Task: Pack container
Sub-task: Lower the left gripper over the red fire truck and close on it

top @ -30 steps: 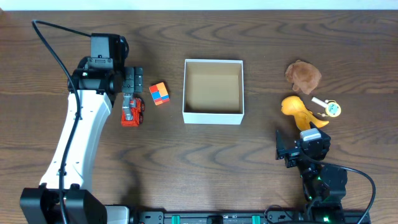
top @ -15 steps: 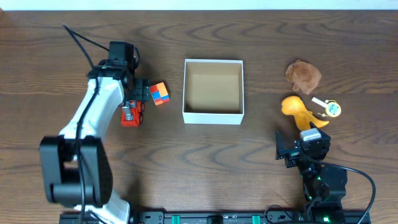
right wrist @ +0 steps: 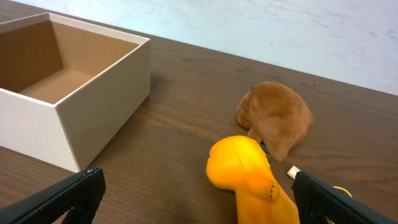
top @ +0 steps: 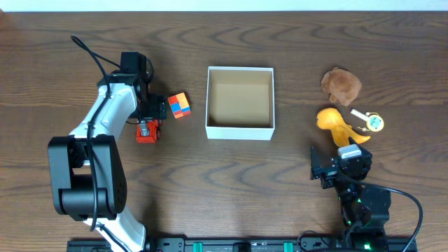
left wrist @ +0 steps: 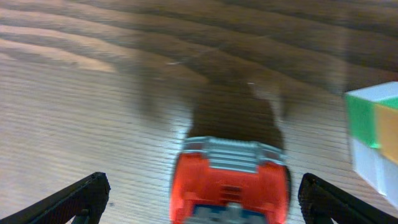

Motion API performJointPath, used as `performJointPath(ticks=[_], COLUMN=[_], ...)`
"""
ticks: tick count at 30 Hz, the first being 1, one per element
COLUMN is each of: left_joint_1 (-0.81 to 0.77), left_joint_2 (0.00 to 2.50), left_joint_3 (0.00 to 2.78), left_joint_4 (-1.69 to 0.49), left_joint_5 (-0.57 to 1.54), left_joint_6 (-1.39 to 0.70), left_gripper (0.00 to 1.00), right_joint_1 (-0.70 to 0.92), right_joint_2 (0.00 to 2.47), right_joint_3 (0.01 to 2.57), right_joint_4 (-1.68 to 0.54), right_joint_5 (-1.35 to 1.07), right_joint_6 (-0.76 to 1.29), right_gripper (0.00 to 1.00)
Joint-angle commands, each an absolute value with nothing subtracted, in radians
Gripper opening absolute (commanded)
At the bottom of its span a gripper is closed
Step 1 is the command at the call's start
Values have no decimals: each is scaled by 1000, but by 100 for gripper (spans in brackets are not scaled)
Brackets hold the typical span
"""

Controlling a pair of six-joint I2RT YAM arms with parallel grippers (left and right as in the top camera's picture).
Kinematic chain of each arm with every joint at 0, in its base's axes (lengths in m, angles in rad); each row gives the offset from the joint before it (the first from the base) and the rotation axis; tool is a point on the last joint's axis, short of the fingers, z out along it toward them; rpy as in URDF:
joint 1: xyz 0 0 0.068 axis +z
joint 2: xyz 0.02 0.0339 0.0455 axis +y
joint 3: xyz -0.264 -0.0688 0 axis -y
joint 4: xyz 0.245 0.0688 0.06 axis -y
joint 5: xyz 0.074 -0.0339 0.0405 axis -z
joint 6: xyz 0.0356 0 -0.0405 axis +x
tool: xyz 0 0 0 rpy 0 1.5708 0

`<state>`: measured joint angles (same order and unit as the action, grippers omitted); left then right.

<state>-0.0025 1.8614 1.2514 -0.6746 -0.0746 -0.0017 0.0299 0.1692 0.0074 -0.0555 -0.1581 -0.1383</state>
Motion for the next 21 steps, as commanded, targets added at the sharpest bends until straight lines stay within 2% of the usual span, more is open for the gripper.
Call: performJointPath(ticks=[1,21], left_joint_1=[0,0], left_joint_2=[1872,1873], left_joint_3=[1245,1187], left_joint_4=[-676,-688], left_joint_5=[24,23], left_joint_6=[15,14], left_gripper=[98,98], right_joint_1=[18,18], right_joint_2=[164,164], right_joint_3=[6,6], right_joint_4=[-59,-59], right_joint_5=[-165,-165], right_joint_6=[-128,-128], right_gripper=[99,99])
